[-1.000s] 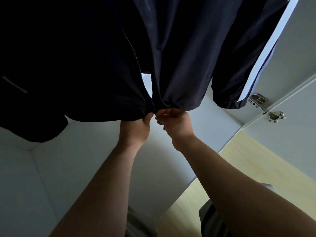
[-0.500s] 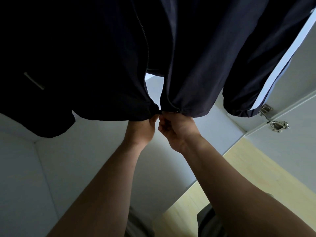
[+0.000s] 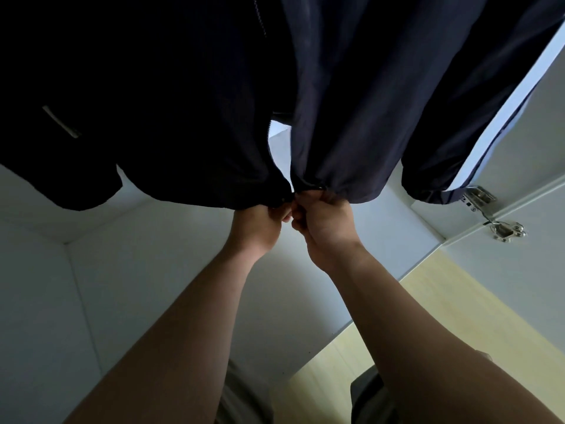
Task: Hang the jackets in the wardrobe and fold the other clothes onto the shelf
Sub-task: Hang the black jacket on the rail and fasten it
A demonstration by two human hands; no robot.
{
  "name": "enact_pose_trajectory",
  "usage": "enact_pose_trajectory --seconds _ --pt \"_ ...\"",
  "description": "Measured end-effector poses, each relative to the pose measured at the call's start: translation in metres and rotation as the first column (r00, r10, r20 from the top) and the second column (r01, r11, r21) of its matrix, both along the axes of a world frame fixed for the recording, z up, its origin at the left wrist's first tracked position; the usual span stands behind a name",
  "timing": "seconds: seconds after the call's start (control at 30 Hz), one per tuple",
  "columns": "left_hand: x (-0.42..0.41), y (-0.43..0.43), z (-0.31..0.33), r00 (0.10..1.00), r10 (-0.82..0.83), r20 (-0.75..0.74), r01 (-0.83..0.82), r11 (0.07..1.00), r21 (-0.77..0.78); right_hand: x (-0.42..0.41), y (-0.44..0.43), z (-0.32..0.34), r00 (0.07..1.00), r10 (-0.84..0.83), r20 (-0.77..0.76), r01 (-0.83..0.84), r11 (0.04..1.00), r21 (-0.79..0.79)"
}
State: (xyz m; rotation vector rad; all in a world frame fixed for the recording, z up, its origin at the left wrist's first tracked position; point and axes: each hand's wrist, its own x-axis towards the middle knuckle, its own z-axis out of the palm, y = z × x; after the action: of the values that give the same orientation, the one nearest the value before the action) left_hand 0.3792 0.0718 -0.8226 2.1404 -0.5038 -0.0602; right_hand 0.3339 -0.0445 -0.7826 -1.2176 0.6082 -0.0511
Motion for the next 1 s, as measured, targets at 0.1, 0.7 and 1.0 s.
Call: enact_pose_trajectory --seconds 0.1,0.7,1.0 --pt "0.001 -0.001 -0.003 1.0 0.006 0.03 -0.007 1.0 0.008 -0.001 0.001 0.003 0.996 -0.031 0.089 0.043 0.989 -0.144" --pt "-0.008 -0.006 0.008 0.806 0.274 -0.525 -0.48 0.822 -0.308 -0.017 0.013 0.044 0.975 -0.11 0.192 0.117 0.993 -0.022" --pt "-0.06 0.022 0.044 0.802 0.523 -0.289 -0.465 0.85 0.249 -0.029 0.014 0.074 1.0 -0.014 -0.006 0.012 0.971 -0.24"
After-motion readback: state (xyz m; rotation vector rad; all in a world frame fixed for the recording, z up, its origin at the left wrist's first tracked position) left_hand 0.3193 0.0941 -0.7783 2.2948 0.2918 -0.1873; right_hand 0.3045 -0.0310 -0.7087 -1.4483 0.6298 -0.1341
